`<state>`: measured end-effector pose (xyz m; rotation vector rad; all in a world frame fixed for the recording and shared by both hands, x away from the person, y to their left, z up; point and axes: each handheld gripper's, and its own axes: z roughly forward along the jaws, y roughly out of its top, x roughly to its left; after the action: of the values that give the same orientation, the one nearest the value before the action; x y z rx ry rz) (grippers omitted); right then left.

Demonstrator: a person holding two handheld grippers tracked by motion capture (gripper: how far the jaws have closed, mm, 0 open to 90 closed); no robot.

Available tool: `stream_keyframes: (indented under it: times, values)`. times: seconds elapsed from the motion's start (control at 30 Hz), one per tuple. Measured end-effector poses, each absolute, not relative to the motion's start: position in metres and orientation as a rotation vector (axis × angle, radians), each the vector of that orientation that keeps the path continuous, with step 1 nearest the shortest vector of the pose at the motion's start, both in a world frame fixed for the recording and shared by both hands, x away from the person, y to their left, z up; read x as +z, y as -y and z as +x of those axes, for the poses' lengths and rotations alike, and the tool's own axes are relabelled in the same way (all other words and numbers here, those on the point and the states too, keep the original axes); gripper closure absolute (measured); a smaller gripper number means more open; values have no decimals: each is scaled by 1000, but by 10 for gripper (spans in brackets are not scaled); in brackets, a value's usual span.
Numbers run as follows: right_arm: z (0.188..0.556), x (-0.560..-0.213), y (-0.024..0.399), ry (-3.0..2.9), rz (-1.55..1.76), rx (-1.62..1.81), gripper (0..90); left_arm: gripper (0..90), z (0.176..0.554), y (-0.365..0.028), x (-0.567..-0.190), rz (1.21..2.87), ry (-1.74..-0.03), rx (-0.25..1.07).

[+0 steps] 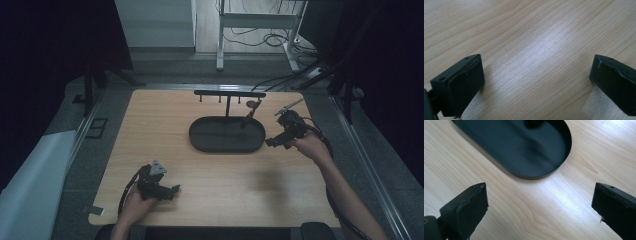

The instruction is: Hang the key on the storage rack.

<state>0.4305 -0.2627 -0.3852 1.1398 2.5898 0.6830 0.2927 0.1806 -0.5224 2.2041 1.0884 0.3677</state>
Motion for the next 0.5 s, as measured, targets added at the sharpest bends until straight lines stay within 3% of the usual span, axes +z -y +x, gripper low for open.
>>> stream_keyframes:
  times: [0.5]
  values:
    - [395,-393,287,-2564,1146,738,18,0,293,-181,-523,2203,-1089,371]
